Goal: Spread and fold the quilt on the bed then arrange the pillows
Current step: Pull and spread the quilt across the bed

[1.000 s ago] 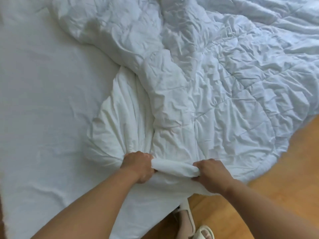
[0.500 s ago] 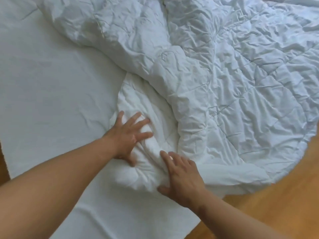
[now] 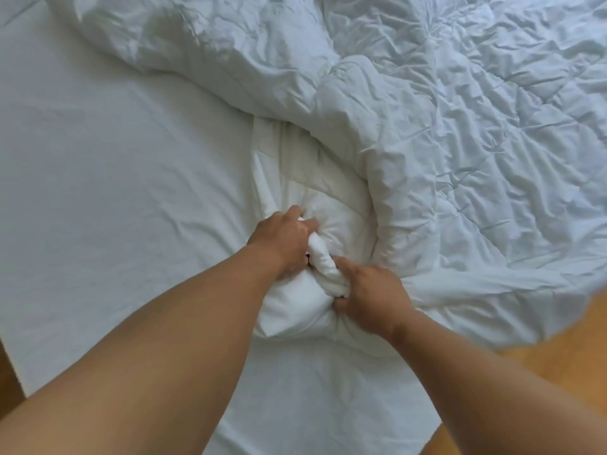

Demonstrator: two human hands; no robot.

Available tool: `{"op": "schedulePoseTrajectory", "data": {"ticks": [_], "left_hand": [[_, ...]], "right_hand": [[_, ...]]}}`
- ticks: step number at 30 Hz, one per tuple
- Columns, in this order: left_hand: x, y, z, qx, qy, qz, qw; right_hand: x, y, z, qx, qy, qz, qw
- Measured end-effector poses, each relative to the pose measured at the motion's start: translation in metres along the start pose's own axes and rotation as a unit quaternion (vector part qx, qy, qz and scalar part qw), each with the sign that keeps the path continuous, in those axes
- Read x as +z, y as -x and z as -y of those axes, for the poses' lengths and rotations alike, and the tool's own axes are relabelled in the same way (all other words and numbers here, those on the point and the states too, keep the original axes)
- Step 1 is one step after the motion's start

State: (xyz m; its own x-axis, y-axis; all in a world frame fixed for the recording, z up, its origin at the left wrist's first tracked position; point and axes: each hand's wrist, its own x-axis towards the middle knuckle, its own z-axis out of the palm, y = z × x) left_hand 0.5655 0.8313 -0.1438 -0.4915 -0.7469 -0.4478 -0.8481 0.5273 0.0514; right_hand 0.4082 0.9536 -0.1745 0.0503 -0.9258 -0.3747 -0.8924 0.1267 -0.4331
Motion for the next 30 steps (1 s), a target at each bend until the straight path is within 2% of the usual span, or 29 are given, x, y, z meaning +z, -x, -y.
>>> {"op": "schedulePoseTrajectory", "data": {"ticks": [4,8,17,22,24,26,28,30], "left_hand": [[-0.017,0.019,-0.005,0.041,-0.037,0.078,0.995],[-0.005,0.064,-0.023,0.054,-0.028,0.140,0.988],[0.047,0.207,-0.104,0.032,0.069,0.224,0.972],[0.068,0.249,-0.117,0.013,0.115,0.228,0.967],[0.072,0.260,-0.102,0.026,0.169,0.237,0.956],[0.071,0.267,-0.077,0.054,0.227,0.229,0.945],[0.067,0.269,-0.044,0.106,0.186,0.184,0.959],[0.060,0.259,-0.008,0.169,0.084,0.137,0.972]], "right_hand": [[-0.011,0.017,-0.001,-0.007,-0.031,0.054,0.998],[-0.017,0.057,-0.005,-0.011,-0.026,0.107,0.994],[-0.017,0.185,-0.009,-0.004,0.110,0.130,0.985],[0.009,0.228,-0.006,-0.011,0.155,0.118,0.981],[0.026,0.241,0.005,0.014,0.108,0.094,0.990],[0.045,0.250,0.027,0.041,0.025,0.039,0.998],[0.063,0.254,0.058,0.044,-0.055,-0.051,0.996],[0.077,0.253,0.094,0.031,-0.084,-0.153,0.984]]}}
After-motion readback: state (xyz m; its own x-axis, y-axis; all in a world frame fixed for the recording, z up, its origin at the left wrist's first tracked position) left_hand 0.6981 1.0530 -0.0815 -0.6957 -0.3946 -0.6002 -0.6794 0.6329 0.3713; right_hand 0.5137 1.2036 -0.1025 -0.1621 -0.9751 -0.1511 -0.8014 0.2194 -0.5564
